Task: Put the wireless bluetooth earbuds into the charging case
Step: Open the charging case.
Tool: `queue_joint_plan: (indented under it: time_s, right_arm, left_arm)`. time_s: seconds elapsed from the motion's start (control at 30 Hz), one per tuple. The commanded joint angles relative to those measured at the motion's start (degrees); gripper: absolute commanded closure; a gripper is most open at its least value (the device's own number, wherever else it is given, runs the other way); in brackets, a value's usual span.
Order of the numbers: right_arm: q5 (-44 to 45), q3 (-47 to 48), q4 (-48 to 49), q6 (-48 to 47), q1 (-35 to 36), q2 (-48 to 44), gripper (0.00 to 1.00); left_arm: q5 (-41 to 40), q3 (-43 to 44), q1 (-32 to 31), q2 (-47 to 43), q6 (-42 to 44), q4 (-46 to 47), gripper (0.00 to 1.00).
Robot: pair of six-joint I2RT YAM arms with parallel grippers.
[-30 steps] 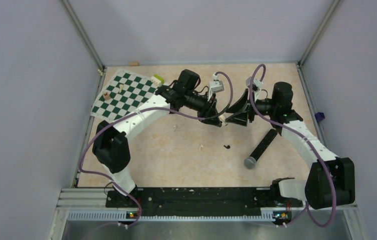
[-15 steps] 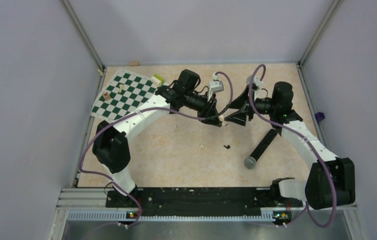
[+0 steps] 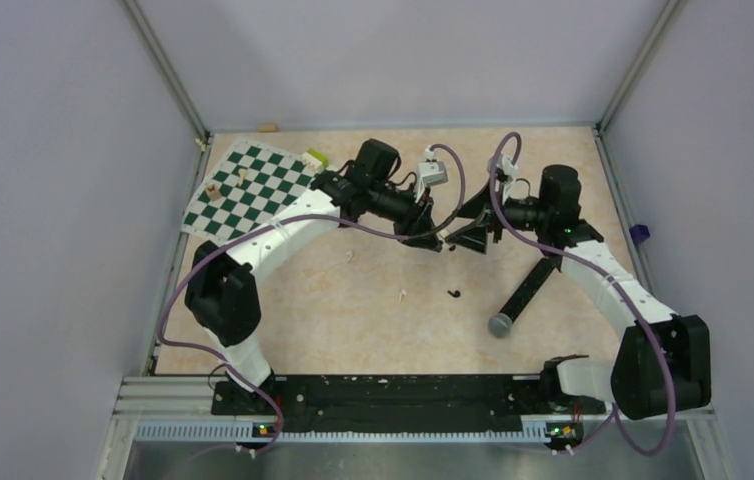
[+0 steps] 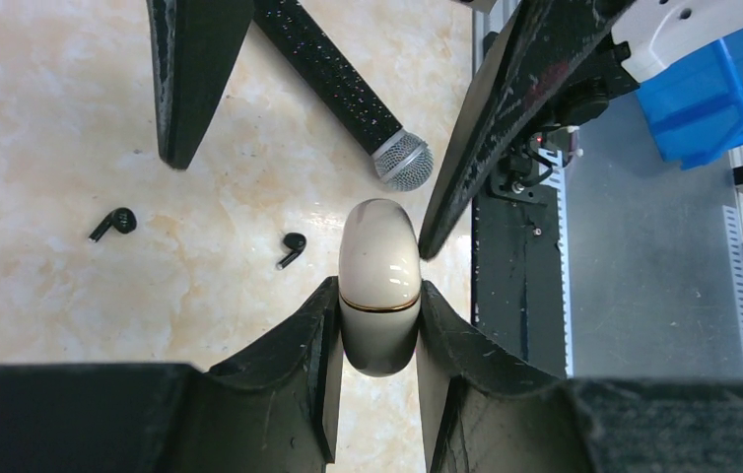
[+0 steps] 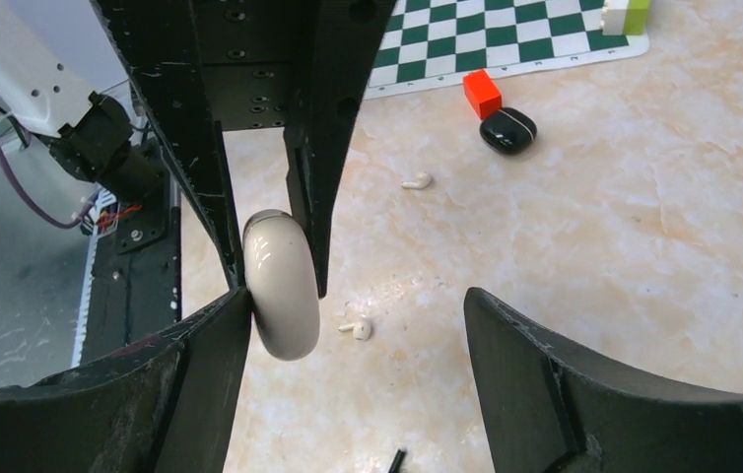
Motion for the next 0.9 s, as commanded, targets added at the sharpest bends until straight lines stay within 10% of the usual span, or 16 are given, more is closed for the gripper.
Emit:
queue_joint_plan:
  time_s: [0.0, 0.6, 0.87]
  right_arm:
    - [4.47, 2.4, 2.47, 0.97, -3.72, -0.02, 0.25]
    - [-2.09, 0.77, 9.11, 8.88, -8.71, -3.83, 0.2]
    - [8.0, 3.59, 2.92, 7.92, -8.85, 7.16, 0.35]
  left_arm:
    - [3.07, 1.33, -0.22, -3.22, 1.12, 0.01, 1.0]
    - [0.72, 4.37, 4.78, -5.85, 4.25, -4.06, 1.0]
    - [2.62, -0.73, 12.76, -11.15, 6.59, -5.68, 1.0]
